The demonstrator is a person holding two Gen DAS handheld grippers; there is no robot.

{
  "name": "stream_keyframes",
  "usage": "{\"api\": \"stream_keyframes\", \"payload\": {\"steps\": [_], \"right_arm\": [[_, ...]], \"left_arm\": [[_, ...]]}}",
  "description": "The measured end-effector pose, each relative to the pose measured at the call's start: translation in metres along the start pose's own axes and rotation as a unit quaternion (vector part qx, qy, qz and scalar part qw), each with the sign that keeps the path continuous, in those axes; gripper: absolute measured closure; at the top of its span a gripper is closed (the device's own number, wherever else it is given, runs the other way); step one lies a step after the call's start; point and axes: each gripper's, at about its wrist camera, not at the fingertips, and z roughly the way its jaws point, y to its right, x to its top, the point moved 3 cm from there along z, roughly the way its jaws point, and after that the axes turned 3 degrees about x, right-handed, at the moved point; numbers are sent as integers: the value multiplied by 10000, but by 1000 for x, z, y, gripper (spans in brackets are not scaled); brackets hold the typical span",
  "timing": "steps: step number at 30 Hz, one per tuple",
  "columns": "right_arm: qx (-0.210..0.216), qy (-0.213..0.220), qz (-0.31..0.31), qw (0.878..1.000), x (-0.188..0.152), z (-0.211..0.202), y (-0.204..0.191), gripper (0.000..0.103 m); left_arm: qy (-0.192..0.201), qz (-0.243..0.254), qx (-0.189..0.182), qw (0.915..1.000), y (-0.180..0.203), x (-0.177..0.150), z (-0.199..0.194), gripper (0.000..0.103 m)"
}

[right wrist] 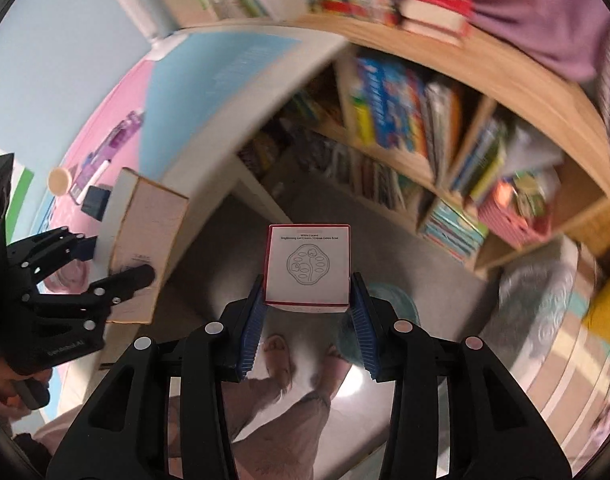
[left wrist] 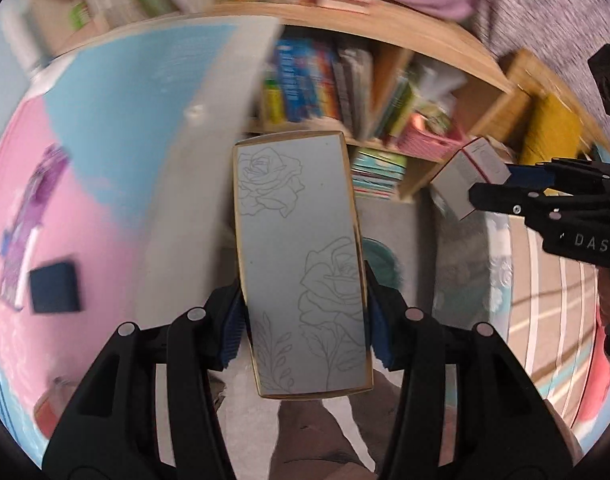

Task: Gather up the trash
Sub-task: 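Carry both held boxes over to the teal wastebasket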

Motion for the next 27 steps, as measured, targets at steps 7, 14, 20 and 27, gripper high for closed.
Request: {"api": "stream_keyframes", "payload": {"steps": [7,14,20,27], "right_arm": [[-28,-67,362,9993,-35,-13,54,61],[-55,-41,764,9971,-58,-19,92,61],[-69,-92,1031,9946,-70,-16,111,61],[4,-181,1385,9902,-84,-10,124,61]], "left_arm": [[-266,501,-239,9981,71,3,26,55],[-458,977,-348,9936,110,6,43,55],[-634,1297,-430,9886,134,11,63,55],[-885,1569,-497,9824,147,8,81,54]]}}
